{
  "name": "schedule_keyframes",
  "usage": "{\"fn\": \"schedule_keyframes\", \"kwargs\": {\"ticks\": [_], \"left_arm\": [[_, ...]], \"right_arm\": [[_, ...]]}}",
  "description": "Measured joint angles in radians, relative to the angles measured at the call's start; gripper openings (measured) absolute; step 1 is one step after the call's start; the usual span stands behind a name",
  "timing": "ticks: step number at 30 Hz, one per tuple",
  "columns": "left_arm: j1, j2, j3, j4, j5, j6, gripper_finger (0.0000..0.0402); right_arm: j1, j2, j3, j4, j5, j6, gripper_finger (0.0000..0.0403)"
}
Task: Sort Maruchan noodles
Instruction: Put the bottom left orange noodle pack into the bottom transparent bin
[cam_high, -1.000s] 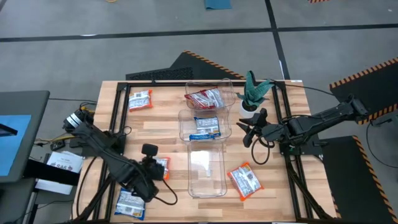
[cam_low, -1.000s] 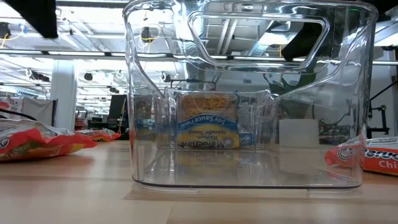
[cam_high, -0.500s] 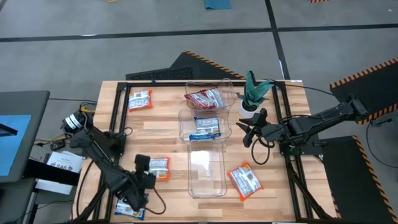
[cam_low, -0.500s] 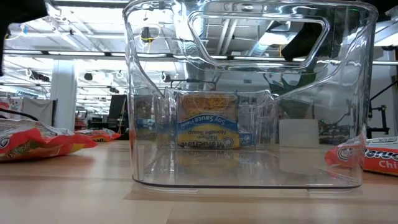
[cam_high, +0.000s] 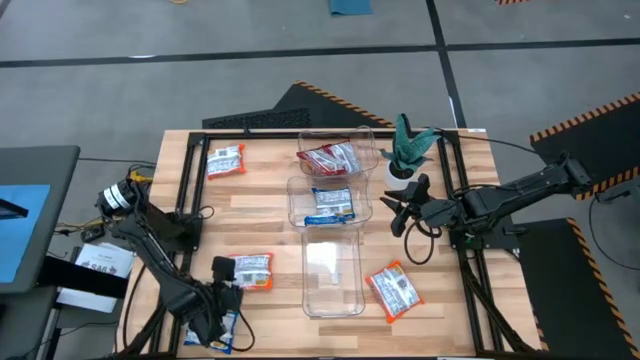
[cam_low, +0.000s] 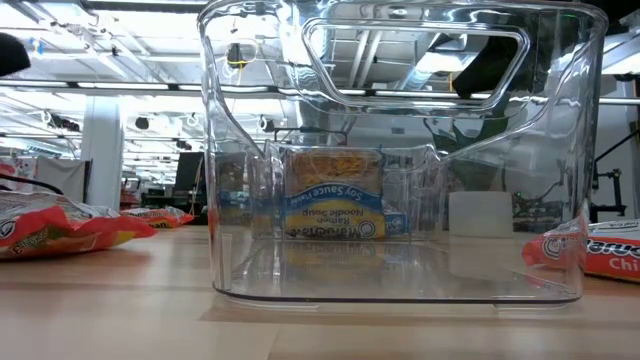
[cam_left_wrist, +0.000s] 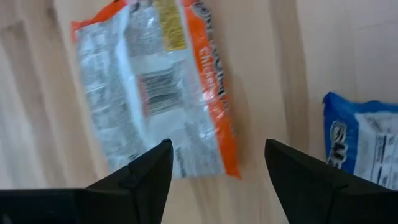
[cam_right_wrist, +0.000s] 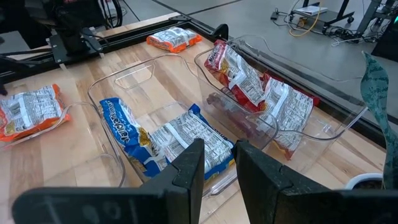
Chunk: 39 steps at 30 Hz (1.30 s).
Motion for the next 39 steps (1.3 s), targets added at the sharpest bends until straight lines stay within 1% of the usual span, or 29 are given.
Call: {"fn": "schedule_keyframes", "kwargs": {"ticks": [4,8,14,20,22,24,26,28,31,32,35,39], "left_arm": [[0.0,0.0,-0.031,-0.002,-0.004,-0.002,0.0238],[0.001,0.0,-0.054,0.005,-0.042,-0.008,0.0238],[0.0,0.001,-0.094,0.051,0.002,-0.024,0.0238],[0.0,0.001,-0.094,0.055,-0.009,-0.023,0.0238],[0.0,0.001,-0.094,0.055,-0.022,-0.025,0.023],[0.0,0.001,-0.094,0.054,-0.033,-0.033,0.0209],[0.0,0.001,-0.094,0.054,-0.044,-0.042,0.0173],[0.0,0.001,-0.094,0.053,-0.049,-0.048,0.0123],[0.0,0.001,-0.094,0.053,-0.05,-0.05,0.0033],[0.0,0.001,-0.094,0.053,-0.05,-0.052,0.0018],[0.0,0.001,-0.094,0.053,-0.058,-0.054,0.0004],[0.0,-0.003,-0.094,0.05,-0.08,-0.064,0.0]], "right_arm": [[0.0,0.0,0.0,0.0,0.0,0.0,0.0118],[0.0,0.0,0.0,0.0,0.0,0.0,0.0118],[0.0,0.0,0.0,0.0,0.0,0.0,0.0118],[0.0,0.0,0.0,0.0,0.0,0.0,0.0118],[0.0,0.0,0.0,0.0,0.0,0.0,0.0118],[0.0,0.0,0.0,0.0,0.0,0.0,0.0118],[0.0,0.0,0.0,-0.001,0.0,0.0,0.0118],[0.0,0.0,0.0,-0.001,0.0,0.0,0.0118],[0.0,0.0,0.0,-0.001,0.0,0.006,0.0118],[0.0,0.001,0.0,0.0,0.0,0.01,0.0118],[0.0,0.007,-0.001,-0.003,0.0,0.01,0.0118],[0.0,0.022,-0.002,-0.005,0.0,0.01,0.0118]]}}
